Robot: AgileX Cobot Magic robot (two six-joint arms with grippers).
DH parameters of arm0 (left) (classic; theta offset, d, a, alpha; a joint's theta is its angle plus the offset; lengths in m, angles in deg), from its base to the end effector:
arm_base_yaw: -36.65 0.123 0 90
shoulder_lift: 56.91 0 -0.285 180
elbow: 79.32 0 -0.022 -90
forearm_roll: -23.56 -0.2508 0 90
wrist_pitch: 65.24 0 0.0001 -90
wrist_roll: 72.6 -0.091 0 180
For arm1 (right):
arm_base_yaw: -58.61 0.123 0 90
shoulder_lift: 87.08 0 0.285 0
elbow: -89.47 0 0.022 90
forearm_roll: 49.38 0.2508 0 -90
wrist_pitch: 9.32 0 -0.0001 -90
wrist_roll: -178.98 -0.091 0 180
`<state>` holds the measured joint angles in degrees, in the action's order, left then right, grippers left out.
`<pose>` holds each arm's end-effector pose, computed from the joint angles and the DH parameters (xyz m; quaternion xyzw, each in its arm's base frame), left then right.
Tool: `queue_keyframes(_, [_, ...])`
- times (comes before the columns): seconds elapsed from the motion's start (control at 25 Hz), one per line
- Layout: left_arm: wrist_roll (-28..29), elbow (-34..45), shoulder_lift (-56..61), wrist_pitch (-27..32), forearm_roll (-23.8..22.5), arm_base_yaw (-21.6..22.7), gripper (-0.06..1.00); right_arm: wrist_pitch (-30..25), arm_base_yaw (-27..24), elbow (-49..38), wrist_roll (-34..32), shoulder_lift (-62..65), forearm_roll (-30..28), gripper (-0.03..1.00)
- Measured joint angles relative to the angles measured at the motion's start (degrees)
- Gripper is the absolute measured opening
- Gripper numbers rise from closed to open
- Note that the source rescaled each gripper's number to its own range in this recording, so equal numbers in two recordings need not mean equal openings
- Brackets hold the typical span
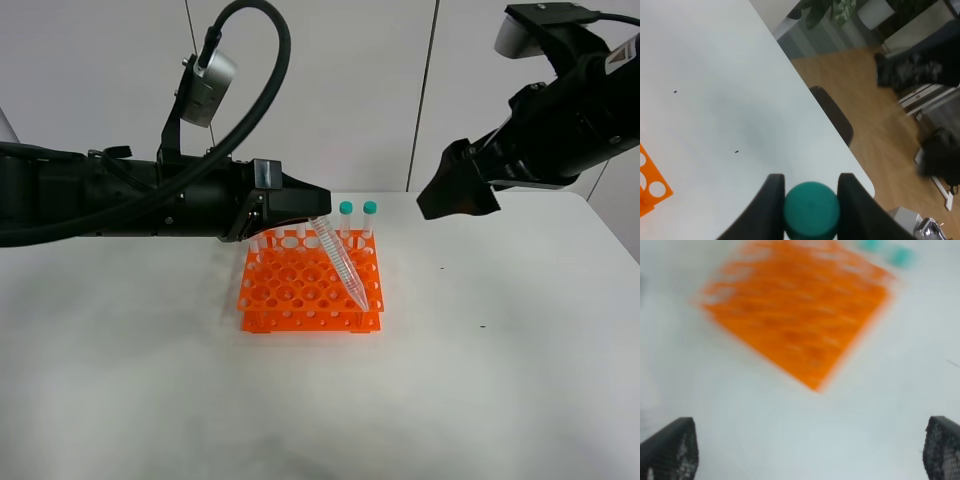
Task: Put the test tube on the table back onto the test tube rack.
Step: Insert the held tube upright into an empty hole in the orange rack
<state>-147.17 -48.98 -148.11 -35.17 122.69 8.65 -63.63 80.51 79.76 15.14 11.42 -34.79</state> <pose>0.2456 -0.1816 0.2605 0.1497 0.8186 -0.4251 0.3561 0.2348 0.1145 0.3489 -0.2709 0.9087 0.1350 0.2876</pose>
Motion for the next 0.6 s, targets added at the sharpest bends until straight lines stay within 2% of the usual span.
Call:
queue_keyframes(0.08, [0.0,0.0,0.0,-0.05,0.0,0.0,0.0,-0.34,-1.02,0.18,-8.62,-0.98,-7.56,1.0])
queue_keyframes(0.24, [0.0,0.0,0.0,-0.22,0.0,0.0,0.0,-2.03,-5.1,0.18,-18.23,-4.12,-15.5,1.0])
queue_keyframes(0.44, [0.0,0.0,0.0,-0.33,0.0,0.0,0.0,-4.0,-11.89,0.18,-20.15,-5.57,-16.8,1.0])
queue_keyframes(0.6, [0.0,0.0,0.0,-0.37,0.0,0.0,0.0,-8.95,-14.69,0.18,-20.09,-5.57,-17.31,1.0])
